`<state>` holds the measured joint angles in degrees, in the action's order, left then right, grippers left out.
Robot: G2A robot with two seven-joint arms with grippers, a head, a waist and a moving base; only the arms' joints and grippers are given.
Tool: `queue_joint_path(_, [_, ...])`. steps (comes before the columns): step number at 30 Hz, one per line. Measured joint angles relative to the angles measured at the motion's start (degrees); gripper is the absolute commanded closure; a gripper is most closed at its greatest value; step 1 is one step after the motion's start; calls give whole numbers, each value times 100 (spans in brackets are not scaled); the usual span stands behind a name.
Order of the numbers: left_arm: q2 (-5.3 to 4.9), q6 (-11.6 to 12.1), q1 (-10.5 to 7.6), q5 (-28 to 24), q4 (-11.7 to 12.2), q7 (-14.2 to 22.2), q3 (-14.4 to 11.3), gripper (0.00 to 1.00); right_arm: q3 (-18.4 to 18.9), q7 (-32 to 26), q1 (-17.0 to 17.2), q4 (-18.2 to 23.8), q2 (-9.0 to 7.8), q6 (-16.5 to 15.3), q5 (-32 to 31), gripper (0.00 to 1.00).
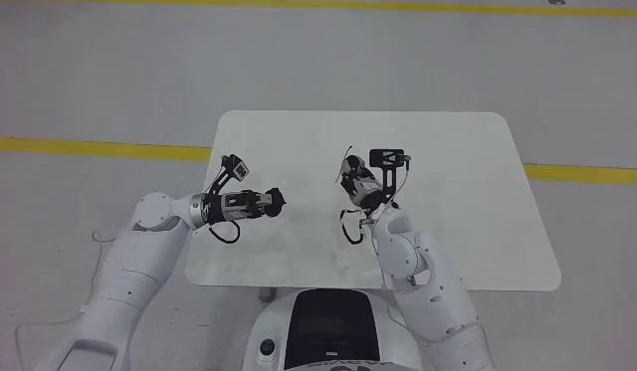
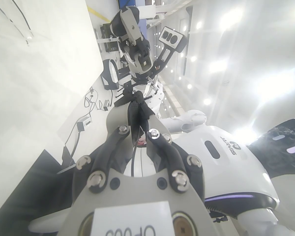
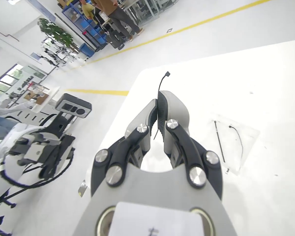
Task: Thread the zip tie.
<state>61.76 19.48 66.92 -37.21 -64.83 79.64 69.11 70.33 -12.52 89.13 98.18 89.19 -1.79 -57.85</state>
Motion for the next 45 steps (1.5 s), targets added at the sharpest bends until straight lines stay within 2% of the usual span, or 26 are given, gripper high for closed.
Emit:
queue_joint_path(3, [0,0,0,0,0,0,0,100,-109,896,340,49,-18,-301,-89,100])
queue_joint_path(6, [0,0,0,0,0,0,0,100,-303,1783,611,-49,-21,-426,-371,100])
queue_joint_path(9, [0,0,0,0,0,0,0,100,-523,2597,778,-201,-10,-440,-579,100])
queue_joint_path(12, [0,0,0,0,0,0,0,100,-728,3202,790,-387,2,-389,-822,100])
queue_joint_path(15, [0,0,0,0,0,0,0,100,-907,3532,731,-534,20,-180,-1081,100])
queue_joint_path(19, [0,0,0,0,0,0,0,100,-1085,3591,657,-606,33,53,-1408,100])
queue_joint_path(27, [0,0,0,0,0,0,0,100,-1085,3584,657,-603,31,47,-1366,100])
queue_joint_path(30, [0,0,0,0,0,0,0,100,-1213,3516,685,-519,25,5,-1459,100])
queue_joint_path(34, [0,0,0,0,0,0,0,100,-1499,3557,720,-469,24,289,-2026,100])
queue_joint_path(45, [0,0,0,0,0,0,0,100,-1889,3687,452,-631,56,695,-2177,100])
